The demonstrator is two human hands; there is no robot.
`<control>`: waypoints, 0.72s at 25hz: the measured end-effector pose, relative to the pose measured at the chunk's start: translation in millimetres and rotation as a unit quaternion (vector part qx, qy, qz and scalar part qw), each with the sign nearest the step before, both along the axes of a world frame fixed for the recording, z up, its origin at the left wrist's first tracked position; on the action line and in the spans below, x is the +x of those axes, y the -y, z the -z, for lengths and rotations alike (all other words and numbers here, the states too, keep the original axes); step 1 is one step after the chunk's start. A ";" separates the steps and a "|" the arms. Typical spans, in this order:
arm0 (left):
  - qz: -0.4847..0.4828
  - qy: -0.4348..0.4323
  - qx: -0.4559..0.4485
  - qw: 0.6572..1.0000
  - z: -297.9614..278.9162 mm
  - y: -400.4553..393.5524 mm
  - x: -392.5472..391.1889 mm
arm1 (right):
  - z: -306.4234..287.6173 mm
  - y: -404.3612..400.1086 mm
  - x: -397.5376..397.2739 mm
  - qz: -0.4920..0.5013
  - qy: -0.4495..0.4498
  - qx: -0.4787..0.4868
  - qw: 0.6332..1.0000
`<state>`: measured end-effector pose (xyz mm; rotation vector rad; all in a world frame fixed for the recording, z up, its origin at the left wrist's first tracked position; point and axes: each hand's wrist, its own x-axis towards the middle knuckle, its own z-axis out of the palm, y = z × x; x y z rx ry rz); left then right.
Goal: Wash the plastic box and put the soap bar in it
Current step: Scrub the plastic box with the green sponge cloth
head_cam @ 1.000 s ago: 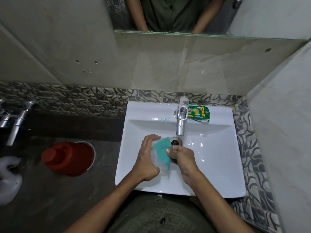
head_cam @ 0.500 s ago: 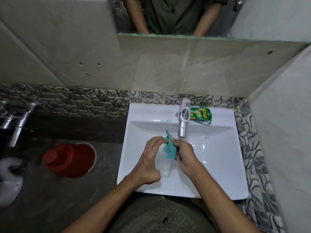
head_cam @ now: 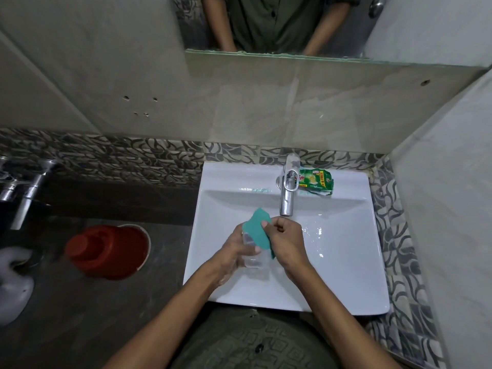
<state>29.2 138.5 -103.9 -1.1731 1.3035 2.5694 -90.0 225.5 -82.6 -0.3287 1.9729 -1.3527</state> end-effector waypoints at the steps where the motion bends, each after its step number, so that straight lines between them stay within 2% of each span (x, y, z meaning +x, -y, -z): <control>1: -0.032 0.039 -0.039 0.998 0.4 1.2 -3.1 | -2.1 -2.6 1.5 -0.023 -0.013 -0.004 1.000; 4: -0.116 0.113 -0.180 0.970 3.7 5.3 -4.4 | -0.8 -14.9 11.8 -0.057 -0.004 -0.002 0.998; 6: -0.102 0.118 -0.283 0.946 2.2 1.4 -1.0 | 0.5 -18.1 14.2 -0.013 0.072 -0.019 0.997; 8: -0.051 0.061 -0.393 0.916 1.5 -8.3 1.8 | -1.5 -11.4 7.8 0.058 0.163 -0.039 0.984; 10: -0.035 0.021 -0.465 0.884 -0.3 -18.1 1.8 | -5.0 0.3 -2.4 0.076 0.207 -0.042 0.975; 12: -0.089 0.051 -0.495 0.863 -1.9 -11.3 -4.5 | -7.2 7.8 -0.9 0.031 0.185 -0.041 0.981; 15: -0.142 0.080 -0.495 0.854 2.7 1.7 -9.6 | -7.8 3.0 10.7 -0.054 0.086 -0.028 0.994; 17: -0.132 0.063 -0.487 0.861 -0.1 -5.3 -9.9 | -7.4 1.7 6.4 -0.049 0.071 -0.021 0.996; 18: -0.107 0.055 -0.491 0.863 -0.8 -10.1 -8.5 | -6.4 4.4 1.3 -0.020 0.100 -0.023 0.994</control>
